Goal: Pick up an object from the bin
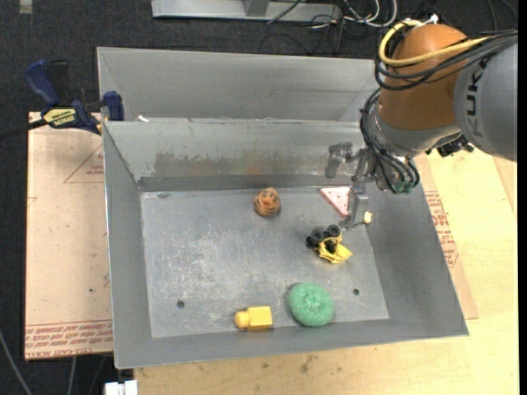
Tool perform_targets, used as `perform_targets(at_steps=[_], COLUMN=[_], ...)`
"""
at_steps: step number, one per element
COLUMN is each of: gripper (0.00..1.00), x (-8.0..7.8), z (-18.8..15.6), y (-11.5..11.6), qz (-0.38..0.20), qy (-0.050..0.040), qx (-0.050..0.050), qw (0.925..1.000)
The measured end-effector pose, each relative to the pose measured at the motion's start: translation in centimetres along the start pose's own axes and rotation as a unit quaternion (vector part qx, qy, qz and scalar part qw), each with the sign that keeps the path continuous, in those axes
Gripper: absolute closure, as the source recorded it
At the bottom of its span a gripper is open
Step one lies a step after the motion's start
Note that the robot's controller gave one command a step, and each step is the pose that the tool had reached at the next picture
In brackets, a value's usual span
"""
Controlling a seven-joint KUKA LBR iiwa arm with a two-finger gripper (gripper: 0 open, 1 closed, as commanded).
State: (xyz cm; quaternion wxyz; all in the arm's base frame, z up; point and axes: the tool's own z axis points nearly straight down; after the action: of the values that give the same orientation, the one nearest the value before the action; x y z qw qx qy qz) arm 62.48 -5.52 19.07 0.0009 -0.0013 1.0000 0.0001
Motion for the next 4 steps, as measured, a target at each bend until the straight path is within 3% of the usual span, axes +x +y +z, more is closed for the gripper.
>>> perform_targets(at_steps=[1,2,3,4], gripper=[0.00,0.00,0.00,0.00], x=[0.0,2.5,3.5,4.5], z=[0.0,4.4,6.9,10.5], y=[0.0,-2.0,-2.8,-3.7], qz=[0.000,0.037,0.006,-0.043], qy=[0.0000,-0.0020,0.0015,-0.0013], qx=[0.000,0.000,0.000,0.000], qw=[1.0000,0.9993,1.0000,0.9991])
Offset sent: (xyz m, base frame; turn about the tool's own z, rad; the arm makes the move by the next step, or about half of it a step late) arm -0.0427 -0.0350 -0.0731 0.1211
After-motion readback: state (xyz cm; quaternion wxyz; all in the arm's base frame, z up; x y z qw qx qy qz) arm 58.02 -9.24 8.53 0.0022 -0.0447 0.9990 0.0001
